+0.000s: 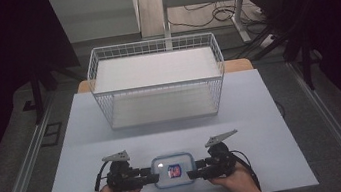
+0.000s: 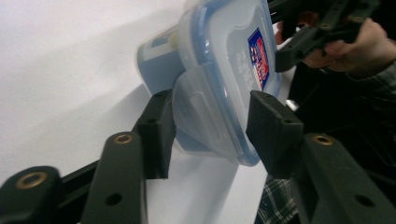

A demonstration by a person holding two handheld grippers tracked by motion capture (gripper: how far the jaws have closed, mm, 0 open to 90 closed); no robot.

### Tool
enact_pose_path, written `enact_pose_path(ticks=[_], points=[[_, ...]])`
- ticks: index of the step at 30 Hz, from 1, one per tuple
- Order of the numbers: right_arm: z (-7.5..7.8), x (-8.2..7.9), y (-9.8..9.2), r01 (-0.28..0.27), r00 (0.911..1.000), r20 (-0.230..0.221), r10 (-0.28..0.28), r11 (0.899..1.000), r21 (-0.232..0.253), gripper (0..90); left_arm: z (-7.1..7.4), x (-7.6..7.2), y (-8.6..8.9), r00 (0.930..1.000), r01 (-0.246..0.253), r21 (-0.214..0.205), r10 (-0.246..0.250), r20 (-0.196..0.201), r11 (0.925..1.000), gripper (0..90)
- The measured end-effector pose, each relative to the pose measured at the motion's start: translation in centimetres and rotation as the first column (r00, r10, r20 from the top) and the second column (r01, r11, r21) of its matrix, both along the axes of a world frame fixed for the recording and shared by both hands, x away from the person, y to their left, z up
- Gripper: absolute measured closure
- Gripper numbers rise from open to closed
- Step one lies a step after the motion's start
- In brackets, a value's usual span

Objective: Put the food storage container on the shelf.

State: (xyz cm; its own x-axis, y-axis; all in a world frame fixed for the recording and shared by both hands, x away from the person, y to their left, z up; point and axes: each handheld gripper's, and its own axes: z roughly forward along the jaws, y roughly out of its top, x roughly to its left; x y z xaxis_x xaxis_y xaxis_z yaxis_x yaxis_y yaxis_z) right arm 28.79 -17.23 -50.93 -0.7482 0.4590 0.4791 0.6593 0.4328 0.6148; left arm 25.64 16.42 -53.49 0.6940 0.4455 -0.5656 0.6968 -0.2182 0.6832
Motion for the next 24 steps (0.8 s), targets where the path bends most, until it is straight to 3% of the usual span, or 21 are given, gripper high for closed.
enact_pose_path(ticks=[4,6,9,17,24], points=[[-0.4,0.5,-0.8,0.014,0.9973,-0.073,-0.008,0.997,0.072,56.1,-0.1,0.0,0.2,1.0000,0.008,-0.020,-0.008,0.002,0.9998,56.6],[-0.3,0.5,-0.9,0.015,0.9971,-0.075,-0.009,0.997,0.076,56.7,-0.3,0.1,0.4,1.0000,0.003,-0.044,-0.004,-0.007,0.9990,57.3],[-0.2,0.4,-0.9,0.020,0.9983,-0.057,-0.014,0.996,0.090,58.7,-0.5,0.3,0.7,0.9998,-0.014,-0.070,0.013,-0.013,0.9975,58.3],[0.3,0.5,-1.0,0.055,0.9985,-0.013,-0.054,0.990,0.126,58.9,-0.2,0.5,0.5,0.9987,-0.051,-0.087,0.051,-0.001,0.9949,58.6],[1.7,0.6,-1.2,0.076,0.9956,0.042,-0.083,0.984,0.161,58.7,1.2,0.6,0.4,0.9966,-0.064,-0.099,0.069,0.046,0.9930,58.7]])
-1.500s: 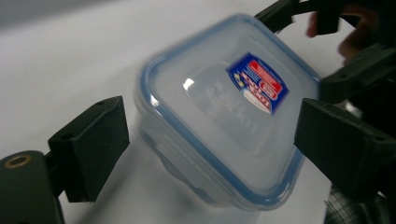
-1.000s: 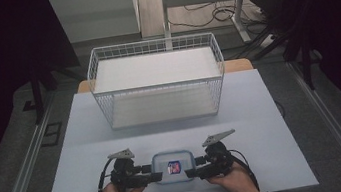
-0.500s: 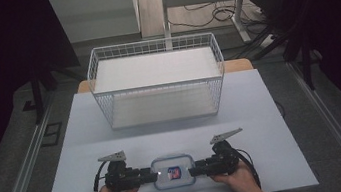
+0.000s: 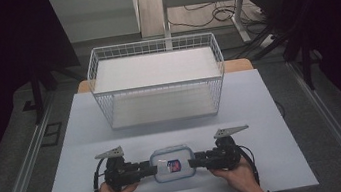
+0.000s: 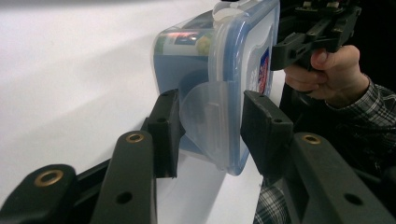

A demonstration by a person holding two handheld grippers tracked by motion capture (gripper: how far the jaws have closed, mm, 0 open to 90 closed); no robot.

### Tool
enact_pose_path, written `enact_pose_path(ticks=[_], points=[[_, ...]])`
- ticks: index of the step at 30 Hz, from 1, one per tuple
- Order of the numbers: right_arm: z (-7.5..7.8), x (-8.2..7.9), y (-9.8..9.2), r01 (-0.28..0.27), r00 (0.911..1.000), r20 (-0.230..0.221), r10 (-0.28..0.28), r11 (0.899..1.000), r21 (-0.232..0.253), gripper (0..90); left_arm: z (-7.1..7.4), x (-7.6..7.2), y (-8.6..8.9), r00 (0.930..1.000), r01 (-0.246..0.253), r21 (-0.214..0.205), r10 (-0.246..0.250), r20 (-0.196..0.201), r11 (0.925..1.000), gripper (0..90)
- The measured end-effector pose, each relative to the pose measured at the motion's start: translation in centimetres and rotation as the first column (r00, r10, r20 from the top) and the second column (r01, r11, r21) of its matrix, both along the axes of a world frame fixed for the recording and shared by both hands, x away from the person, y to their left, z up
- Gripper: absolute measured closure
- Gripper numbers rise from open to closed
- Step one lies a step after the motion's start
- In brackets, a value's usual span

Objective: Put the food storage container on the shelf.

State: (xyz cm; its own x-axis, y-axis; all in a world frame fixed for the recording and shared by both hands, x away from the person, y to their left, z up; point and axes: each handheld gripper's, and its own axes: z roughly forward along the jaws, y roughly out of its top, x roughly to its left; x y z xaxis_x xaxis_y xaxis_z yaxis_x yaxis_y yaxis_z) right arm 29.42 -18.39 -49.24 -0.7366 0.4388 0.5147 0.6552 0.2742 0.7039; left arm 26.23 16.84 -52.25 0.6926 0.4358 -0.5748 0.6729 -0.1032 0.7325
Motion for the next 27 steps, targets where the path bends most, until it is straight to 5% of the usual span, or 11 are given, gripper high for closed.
enact_pose_path(ticks=[13,27], points=[[2.7,1.6,0.1,0.005,0.9985,0.055,-0.007,0.999,0.046,58.8,3.6,1.7,0.2,0.9969,-0.046,-0.007,0.046,0.064,0.9989,58.6],[7.3,5.4,0.9,0.024,0.9949,0.095,-0.032,0.996,0.091,58.4,8.5,4.9,1.1,0.9910,-0.090,-0.035,0.093,0.096,0.9953,58.7]])
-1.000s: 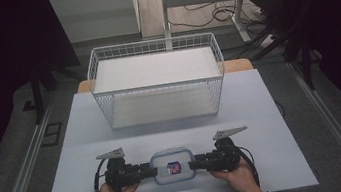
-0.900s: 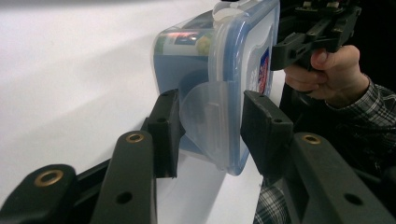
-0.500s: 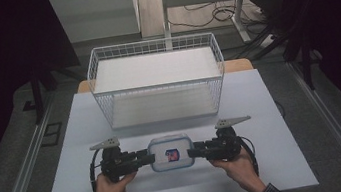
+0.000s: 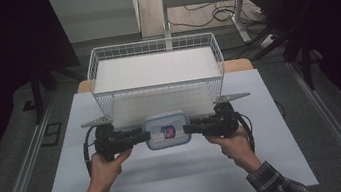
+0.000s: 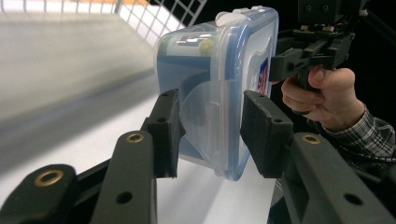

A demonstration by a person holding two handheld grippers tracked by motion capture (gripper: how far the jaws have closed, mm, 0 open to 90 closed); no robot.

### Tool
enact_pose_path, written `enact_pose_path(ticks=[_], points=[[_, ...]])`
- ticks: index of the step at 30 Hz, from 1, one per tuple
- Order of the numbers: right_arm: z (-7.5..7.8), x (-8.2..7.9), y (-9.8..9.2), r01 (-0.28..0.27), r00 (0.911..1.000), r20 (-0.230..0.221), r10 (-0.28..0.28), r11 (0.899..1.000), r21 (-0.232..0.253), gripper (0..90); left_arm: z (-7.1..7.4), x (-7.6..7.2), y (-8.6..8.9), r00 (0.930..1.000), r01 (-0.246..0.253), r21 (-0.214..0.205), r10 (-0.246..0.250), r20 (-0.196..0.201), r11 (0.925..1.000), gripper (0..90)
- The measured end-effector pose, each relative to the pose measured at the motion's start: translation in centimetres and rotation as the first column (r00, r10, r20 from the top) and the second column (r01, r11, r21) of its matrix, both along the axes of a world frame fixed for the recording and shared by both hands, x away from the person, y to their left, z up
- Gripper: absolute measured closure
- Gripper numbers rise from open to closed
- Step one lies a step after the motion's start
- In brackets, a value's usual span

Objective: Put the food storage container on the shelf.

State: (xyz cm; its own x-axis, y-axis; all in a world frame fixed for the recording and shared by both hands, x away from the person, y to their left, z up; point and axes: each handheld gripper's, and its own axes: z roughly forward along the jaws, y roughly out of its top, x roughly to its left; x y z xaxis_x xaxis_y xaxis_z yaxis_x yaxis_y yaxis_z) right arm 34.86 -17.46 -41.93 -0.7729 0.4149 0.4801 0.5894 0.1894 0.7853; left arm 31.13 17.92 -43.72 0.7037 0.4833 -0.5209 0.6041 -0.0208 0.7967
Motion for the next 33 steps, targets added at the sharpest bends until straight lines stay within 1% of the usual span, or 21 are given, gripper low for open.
enact_pose_path(ticks=[1,2,3,4,5,10,17,18,19,22,25,27,30,33], points=[[0.4,0.3,0.1,0.000,1.0000,0.005,0.000,1.000,0.005,58.4,0.6,0.3,0.1,1.0000,-0.002,0.000,0.002,0.007,1.0000,58.8],[1.2,0.9,0.2,0.001,0.9999,0.011,-0.001,1.000,0.018,58.3,0.9,0.5,0.2,0.9999,-0.003,0.000,0.003,0.010,1.0000,59.0],[1.2,0.9,0.2,0.001,0.9999,0.011,-0.001,1.000,0.018,58.3,1.4,0.7,0.2,0.9999,-0.006,-0.003,0.006,0.012,1.0000,59.0],[2.0,1.6,0.3,0.001,0.9999,0.012,-0.002,0.999,0.035,58.3,1.9,0.9,0.3,0.9998,-0.011,-0.007,0.011,0.014,0.9999,59.2],[2.0,1.6,0.3,0.001,0.9999,0.012,-0.002,0.999,0.035,58.3,2.4,1.2,0.4,0.9997,-0.015,-0.009,0.015,0.018,0.9999,59.2],[4.0,3.4,0.6,0.003,0.9999,0.013,-0.004,0.998,0.058,58.3,4.7,2.8,0.7,0.9991,-0.025,-0.012,0.025,0.035,0.9996,59.2],[6.7,5.9,1.0,0.019,0.9996,0.021,-0.021,0.997,0.073,58.3,7.7,5.8,1.1,0.9985,-0.033,-0.016,0.034,0.044,0.9993,59.1],[7.5,6.7,1.1,0.025,0.9992,0.028,-0.028,0.997,0.076,58.3,8.2,6.2,1.2,0.9984,-0.035,-0.014,0.036,0.045,0.9993,58.9],[7.5,6.7,1.1,0.025,0.9992,0.028,-0.028,0.997,0.076,58.3,8.6,6.7,1.2,0.9983,-0.037,-0.012,0.037,0.045,0.9993,58.9],[8.6,7.9,1.5,0.037,0.9983,0.042,-0.040,0.997,0.075,58.3,9.7,8.2,1.5,0.9977,-0.044,-0.004,0.044,0.051,0.9990,58.5],[9.3,9.1,1.8,0.044,0.9973,0.056,-0.048,0.997,0.068,58.2,10.2,9.6,1.5,0.9973,-0.054,0.002,0.054,0.049,0.9985,58.1],[9.6,9.8,1.9,0.052,0.9964,0.063,-0.056,0.997,0.061,58.2,10.2,10.4,1.6,0.9975,-0.056,-0.002,0.056,0.043,0.9984,57.7],[9.6,10.8,2.1,0.067,0.9958,0.058,-0.070,0.996,0.053,58.1,9.8,11.8,1.6,0.9978,-0.060,-0.017,0.060,0.028,0.9981,57.5],[9.3,11.8,2.1,0.078,0.9959,0.042,-0.081,0.996,0.050,58.1,9.3,12.7,1.6,0.9977,-0.067,-0.027,0.068,0.011,0.9974,57.3]])
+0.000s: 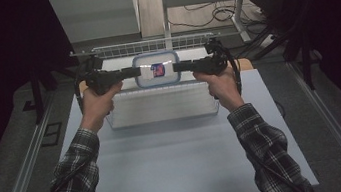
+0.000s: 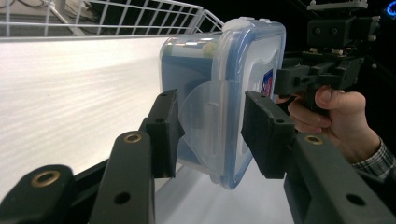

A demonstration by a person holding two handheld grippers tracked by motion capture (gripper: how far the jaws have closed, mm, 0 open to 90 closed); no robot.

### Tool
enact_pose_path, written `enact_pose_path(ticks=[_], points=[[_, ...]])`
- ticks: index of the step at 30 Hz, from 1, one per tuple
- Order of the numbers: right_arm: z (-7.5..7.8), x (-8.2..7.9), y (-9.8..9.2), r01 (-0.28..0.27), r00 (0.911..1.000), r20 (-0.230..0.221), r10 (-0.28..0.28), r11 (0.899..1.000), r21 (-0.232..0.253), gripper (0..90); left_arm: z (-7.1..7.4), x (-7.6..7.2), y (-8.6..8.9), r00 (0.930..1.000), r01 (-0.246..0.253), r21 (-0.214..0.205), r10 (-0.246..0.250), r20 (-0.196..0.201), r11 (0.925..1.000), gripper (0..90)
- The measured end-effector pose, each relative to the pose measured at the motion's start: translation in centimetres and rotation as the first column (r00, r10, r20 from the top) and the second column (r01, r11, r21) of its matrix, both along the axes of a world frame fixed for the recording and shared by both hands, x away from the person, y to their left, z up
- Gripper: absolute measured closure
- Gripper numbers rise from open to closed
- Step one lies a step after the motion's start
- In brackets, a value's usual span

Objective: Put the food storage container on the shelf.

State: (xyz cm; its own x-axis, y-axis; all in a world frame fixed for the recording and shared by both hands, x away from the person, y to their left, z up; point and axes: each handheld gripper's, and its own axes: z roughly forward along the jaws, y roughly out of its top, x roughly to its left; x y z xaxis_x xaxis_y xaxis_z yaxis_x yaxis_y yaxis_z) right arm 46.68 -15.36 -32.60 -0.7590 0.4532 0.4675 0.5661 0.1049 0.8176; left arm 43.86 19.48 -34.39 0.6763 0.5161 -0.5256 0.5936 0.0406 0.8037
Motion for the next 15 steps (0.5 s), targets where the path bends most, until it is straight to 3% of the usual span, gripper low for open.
enact_pose_path(ticks=[5,9,11,15], points=[[-0.9,1.5,0.0,0.005,0.9997,-0.024,-0.005,1.000,0.004,57.6,-0.6,1.2,-0.1,0.9994,-0.020,-0.004,0.020,-0.027,0.9998,57.0],[-1.3,2.0,0.1,0.014,0.9995,-0.030,-0.014,1.000,0.017,56.7,-0.3,1.5,-0.1,0.9994,-0.030,0.019,0.030,-0.016,0.9994,56.3],[-1.2,2.0,0.2,0.037,0.9992,-0.018,-0.037,0.999,0.003,56.2,-0.1,1.5,-0.3,0.9995,-0.032,0.052,0.032,-0.003,0.9981,55.7],[-1.1,1.9,0.6,0.050,0.9988,-0.002,-0.050,0.998,-0.040,59.0,-0.2,1.7,-0.4,0.9989,-0.044,0.063,0.045,-0.014,0.9970,53.6]])
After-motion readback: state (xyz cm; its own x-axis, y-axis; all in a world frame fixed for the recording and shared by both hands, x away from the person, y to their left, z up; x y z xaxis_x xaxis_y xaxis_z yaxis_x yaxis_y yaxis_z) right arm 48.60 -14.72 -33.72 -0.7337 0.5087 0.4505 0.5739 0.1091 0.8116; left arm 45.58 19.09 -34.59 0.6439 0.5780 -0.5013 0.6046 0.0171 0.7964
